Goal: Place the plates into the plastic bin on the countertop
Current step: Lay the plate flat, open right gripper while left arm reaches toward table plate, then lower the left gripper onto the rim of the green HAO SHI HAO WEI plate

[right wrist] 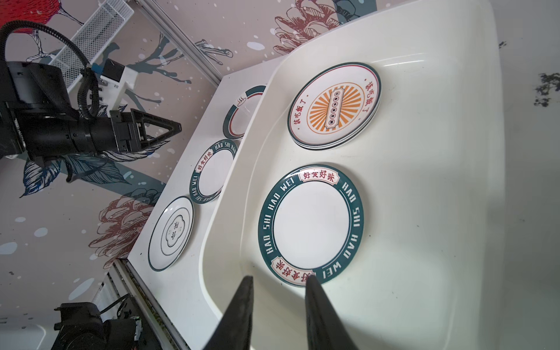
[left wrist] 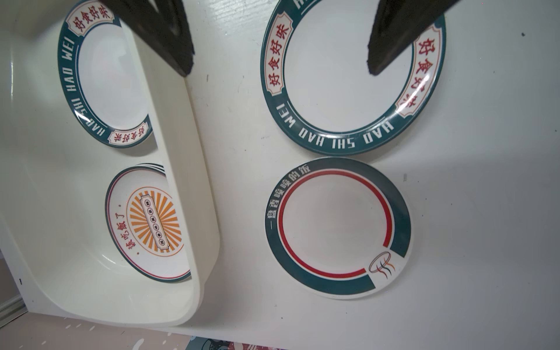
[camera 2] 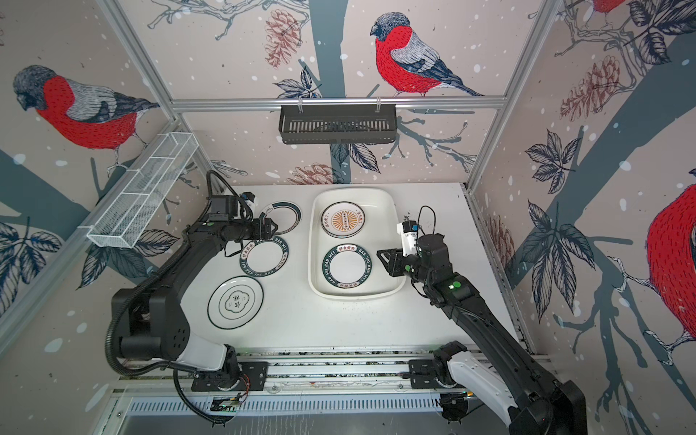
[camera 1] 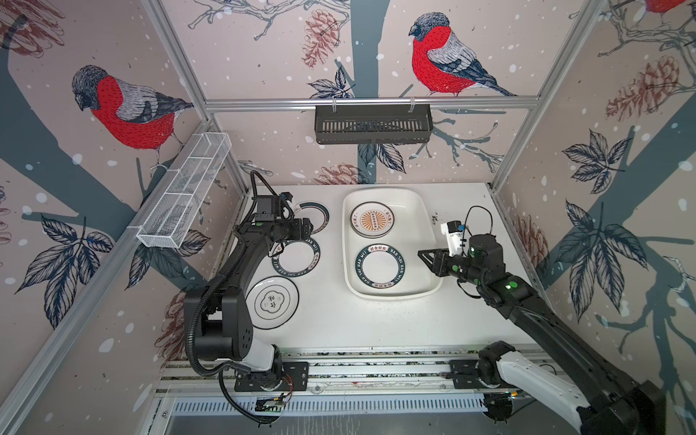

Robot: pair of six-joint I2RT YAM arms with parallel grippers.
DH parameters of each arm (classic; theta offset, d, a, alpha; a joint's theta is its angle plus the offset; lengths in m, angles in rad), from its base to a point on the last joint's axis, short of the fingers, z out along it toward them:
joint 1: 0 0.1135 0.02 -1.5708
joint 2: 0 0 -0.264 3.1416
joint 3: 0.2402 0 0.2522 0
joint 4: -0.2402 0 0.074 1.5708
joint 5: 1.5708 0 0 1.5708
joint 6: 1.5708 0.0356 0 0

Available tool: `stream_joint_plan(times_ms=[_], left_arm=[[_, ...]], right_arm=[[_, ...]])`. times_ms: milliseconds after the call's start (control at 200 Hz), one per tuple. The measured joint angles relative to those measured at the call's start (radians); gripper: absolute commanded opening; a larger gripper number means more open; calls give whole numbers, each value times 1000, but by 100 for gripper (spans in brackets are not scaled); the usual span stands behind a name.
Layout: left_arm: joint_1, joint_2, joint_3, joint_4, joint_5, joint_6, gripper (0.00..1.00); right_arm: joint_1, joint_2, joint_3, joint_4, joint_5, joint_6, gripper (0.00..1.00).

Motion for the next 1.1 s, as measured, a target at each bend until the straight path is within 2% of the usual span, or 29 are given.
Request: stream_joint_plan(times_ms=[80,270,410,540,720,886,1101], left_arm=[[6,23,8,0,-35,-5,89],[21,-8,-89,5,-120,-26,90],[101,-11,-106,10,-175,-46,89],[167,24,-99,9,-177,-49,88],[180,111,-76,-14,-167,-43,88],[226,175,-54,-23,-163,-45,86],[256,226,-43,-35,-92,-35,81]], right_arm=[[-2,-15,-16,12,3,6,31],[-4,-14,-53,51,7,32,30],[-5,4,-56,74,6,35,29],[-7,10,-51,76,6,35,29],[-8,10,-52,78,7,33,29],[-9,3,-63,80,8,32,29],[-12,10,-70,81,18,31,28]])
